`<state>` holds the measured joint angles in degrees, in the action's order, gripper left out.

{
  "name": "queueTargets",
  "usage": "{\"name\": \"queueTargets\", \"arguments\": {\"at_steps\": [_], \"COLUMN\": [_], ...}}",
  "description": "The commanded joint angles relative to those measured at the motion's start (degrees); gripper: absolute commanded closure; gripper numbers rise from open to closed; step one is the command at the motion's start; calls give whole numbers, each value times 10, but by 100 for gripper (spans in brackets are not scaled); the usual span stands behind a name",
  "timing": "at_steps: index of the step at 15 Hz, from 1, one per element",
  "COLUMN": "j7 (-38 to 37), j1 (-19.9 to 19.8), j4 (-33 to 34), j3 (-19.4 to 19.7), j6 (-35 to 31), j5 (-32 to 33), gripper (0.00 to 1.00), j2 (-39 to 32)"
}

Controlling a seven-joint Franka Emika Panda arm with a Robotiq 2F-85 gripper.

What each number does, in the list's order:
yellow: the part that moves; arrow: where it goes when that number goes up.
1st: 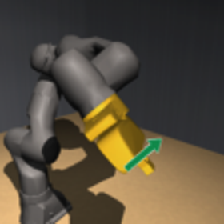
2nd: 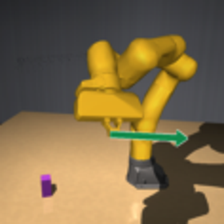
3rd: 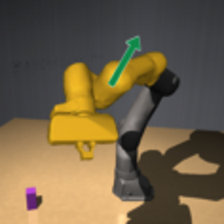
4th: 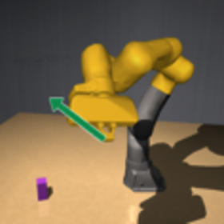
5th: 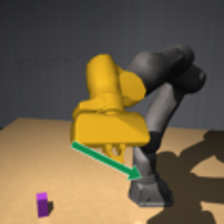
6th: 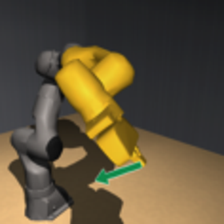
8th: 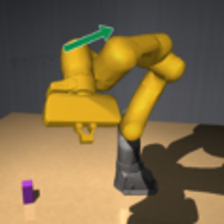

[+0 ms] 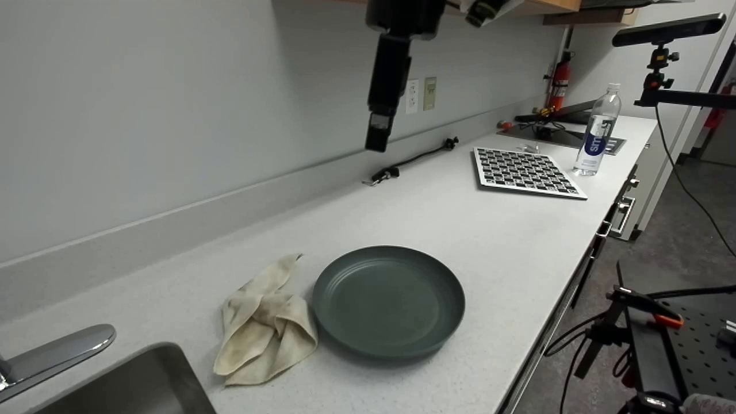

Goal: Pick the cloth and move it to the right on the counter

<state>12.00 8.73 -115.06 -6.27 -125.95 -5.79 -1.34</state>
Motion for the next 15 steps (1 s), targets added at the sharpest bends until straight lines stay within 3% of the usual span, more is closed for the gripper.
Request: {"name": "queueTargets", "arguments": {"at_steps": [1,2,3,11,15], "j7": [-39,-49,-24,-35,-34], "j1": [1,2,-5,-6,2], "j4": [55,61,26,56,77], "j3": [-10,-11,-12,-12,-13], "j6": [-48,-56,-47,-45,-82], "j5": [15,19,8,17,43], "gripper": [0,0,0,0,0], "j2": [-77,-88,-56,-92,-155]}}
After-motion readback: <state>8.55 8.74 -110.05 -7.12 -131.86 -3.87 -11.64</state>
